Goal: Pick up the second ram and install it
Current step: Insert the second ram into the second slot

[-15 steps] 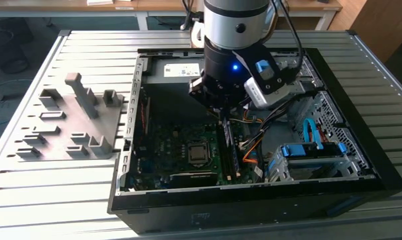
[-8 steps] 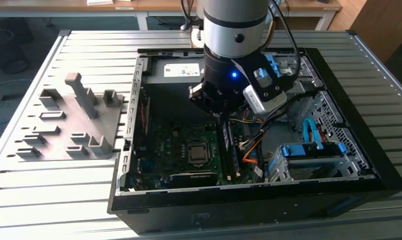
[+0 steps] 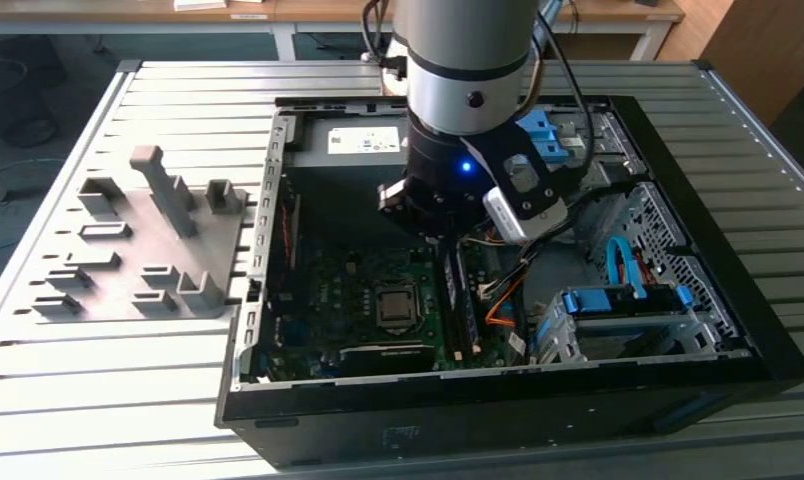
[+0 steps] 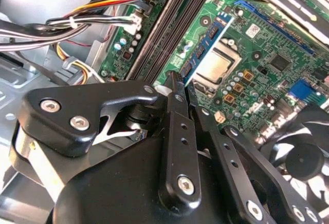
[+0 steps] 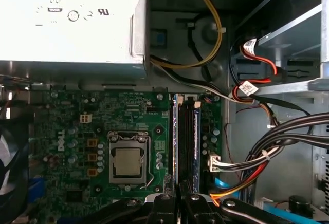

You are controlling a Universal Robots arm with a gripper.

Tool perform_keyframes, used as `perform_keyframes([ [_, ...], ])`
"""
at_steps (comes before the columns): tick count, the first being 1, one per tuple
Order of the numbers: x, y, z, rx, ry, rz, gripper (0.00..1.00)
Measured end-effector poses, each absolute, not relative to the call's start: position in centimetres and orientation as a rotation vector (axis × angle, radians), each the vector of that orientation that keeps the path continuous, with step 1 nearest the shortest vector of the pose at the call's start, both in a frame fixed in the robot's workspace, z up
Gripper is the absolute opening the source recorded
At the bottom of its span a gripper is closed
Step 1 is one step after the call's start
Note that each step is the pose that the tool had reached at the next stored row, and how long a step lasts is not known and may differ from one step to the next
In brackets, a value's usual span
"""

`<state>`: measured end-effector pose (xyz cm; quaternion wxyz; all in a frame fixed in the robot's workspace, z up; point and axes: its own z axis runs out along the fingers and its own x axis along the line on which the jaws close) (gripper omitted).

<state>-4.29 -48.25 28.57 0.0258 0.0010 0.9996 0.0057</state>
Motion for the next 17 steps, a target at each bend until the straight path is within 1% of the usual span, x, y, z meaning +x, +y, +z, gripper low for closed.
perform_keyframes([
  [17,-4.2,-48.3,25.6,0.003,3.090,0.017,0.14],
])
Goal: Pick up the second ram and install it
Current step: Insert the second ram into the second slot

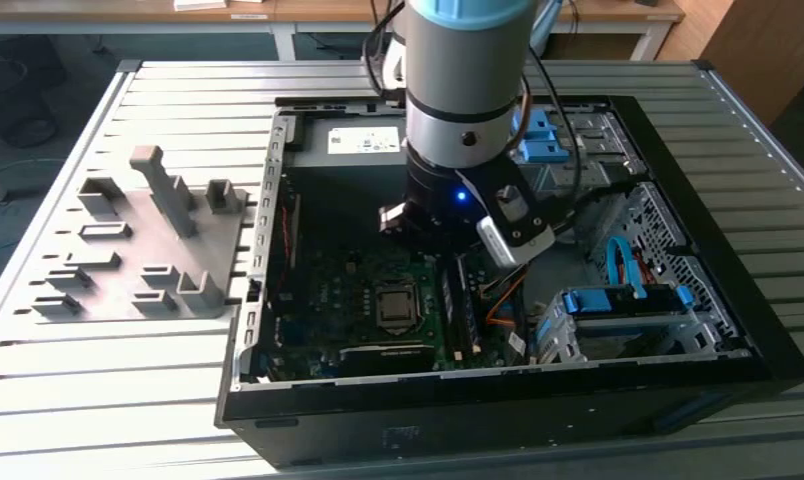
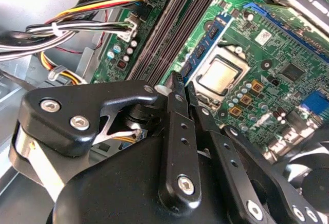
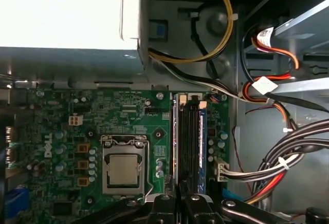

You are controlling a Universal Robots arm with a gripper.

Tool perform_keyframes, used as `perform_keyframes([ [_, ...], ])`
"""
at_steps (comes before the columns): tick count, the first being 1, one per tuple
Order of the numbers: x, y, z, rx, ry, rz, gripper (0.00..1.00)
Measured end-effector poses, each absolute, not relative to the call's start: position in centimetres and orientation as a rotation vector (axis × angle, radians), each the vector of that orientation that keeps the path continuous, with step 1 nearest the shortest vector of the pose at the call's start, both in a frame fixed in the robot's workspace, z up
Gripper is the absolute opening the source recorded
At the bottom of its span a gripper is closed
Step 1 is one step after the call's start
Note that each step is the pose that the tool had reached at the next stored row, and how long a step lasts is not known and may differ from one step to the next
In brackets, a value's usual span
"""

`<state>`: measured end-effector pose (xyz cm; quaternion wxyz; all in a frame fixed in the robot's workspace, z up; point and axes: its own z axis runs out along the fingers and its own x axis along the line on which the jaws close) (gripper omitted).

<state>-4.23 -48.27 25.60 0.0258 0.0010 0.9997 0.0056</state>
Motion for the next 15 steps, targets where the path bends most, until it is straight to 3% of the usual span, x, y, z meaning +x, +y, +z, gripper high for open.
perform_keyframes([
  [15,-4.2,-48.3,23.5,0.003,3.090,0.017,0.14],
])
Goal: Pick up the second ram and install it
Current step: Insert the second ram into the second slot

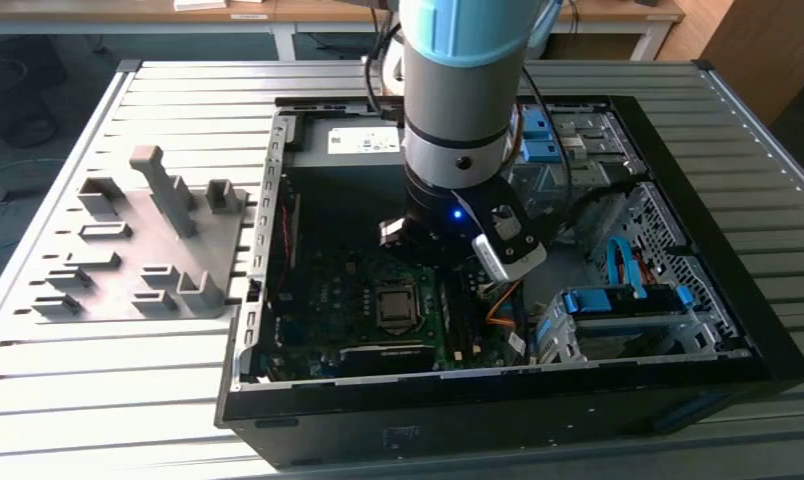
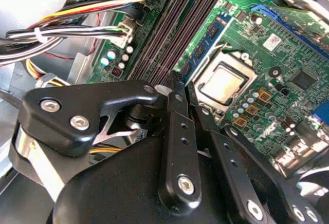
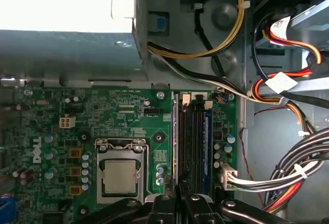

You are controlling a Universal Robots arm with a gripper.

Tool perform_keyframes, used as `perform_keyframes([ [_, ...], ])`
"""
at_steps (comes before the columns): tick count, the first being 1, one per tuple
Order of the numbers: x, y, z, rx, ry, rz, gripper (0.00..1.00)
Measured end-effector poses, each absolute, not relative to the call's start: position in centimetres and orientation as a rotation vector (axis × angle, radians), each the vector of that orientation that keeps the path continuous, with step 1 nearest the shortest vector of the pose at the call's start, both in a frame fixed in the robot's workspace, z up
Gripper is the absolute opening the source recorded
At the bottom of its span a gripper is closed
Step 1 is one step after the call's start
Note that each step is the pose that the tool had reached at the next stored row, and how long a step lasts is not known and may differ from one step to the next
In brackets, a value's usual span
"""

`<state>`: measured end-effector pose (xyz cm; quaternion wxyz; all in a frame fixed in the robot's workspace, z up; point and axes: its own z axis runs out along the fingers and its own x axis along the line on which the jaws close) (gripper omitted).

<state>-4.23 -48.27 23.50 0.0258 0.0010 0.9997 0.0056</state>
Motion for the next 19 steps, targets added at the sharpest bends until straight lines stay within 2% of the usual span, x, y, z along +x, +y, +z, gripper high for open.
perform_keyframes([
  [12,-4.2,-48.3,21.9,0.003,3.090,0.017,0.14],
  [19,-3.9,-48.3,21.9,0.002,3.090,-0.008,0.14],
])
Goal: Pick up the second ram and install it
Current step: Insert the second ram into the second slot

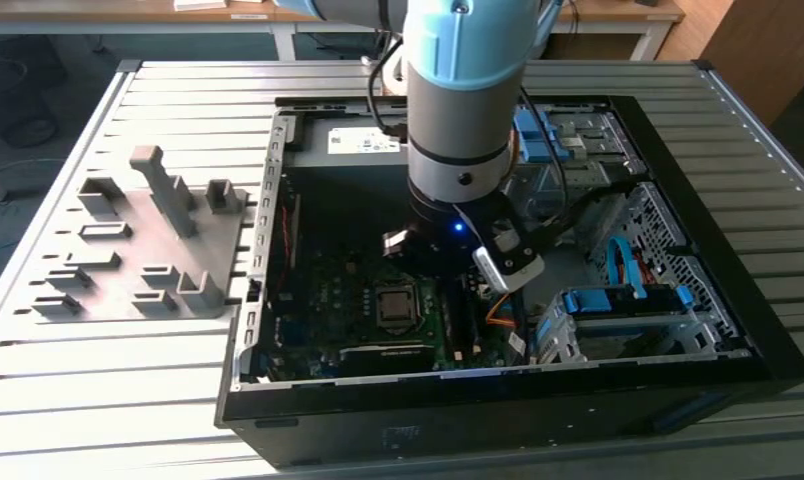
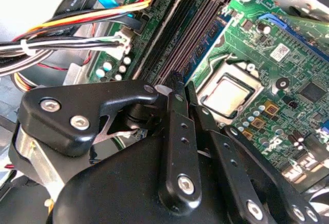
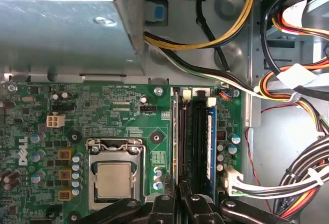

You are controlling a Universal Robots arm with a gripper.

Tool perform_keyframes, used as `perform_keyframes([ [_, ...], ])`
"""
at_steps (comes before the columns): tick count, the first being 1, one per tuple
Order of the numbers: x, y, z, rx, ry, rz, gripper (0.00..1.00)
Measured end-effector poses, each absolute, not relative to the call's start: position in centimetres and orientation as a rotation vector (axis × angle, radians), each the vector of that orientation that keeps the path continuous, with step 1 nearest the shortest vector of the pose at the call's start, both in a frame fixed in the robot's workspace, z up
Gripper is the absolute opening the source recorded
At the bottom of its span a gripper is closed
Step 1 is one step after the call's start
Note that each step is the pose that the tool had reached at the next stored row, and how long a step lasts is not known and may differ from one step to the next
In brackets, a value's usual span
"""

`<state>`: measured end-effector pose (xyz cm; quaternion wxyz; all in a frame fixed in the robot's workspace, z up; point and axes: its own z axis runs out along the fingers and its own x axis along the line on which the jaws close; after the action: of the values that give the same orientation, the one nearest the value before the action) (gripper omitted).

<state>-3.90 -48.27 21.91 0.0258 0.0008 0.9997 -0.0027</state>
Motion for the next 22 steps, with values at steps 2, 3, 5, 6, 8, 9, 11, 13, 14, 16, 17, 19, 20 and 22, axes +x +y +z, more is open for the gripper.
perform_keyframes([
  [2,-3.89,-48.27,21.92,0.002,3.090,-0.014,0.14],
  [3,-3.89,-48.29,21.92,0.002,3.090,-0.017,0.14],
  [5,-3.89,-48.32,21.92,0.003,3.090,-0.018,0.14],
  [6,-3.83,-48.33,21.92,0.005,3.090,-0.018,0.14],
  [8,-3.69,-48.33,21.89,0.010,3.090,-0.018,0.14],
  [9,-3.62,-48.33,21.88,0.012,3.090,-0.018,0.14],
  [11,-3.60,-48.35,21.86,0.016,3.090,-0.018,0.14],
  [13,-3.57,-48.44,21.85,0.020,3.090,-0.019,0.14],
  [14,-3.57,-48.54,21.86,0.024,3.090,-0.019,0.14],
  [16,-3.56,-48.78,21.85,0.028,3.090,-0.019,0.14],
  [17,-3.55,-48.91,21.85,0.029,3.090,-0.019,0.14],
  [19,-3.48,-49.03,21.86,0.034,3.090,-0.019,0.14],
  [20,-3.43,-49.05,21.86,0.037,3.090,-0.019,0.14],
  [22,-3.38,-49.07,21.85,0.050,3.090,-0.019,0.14],
])
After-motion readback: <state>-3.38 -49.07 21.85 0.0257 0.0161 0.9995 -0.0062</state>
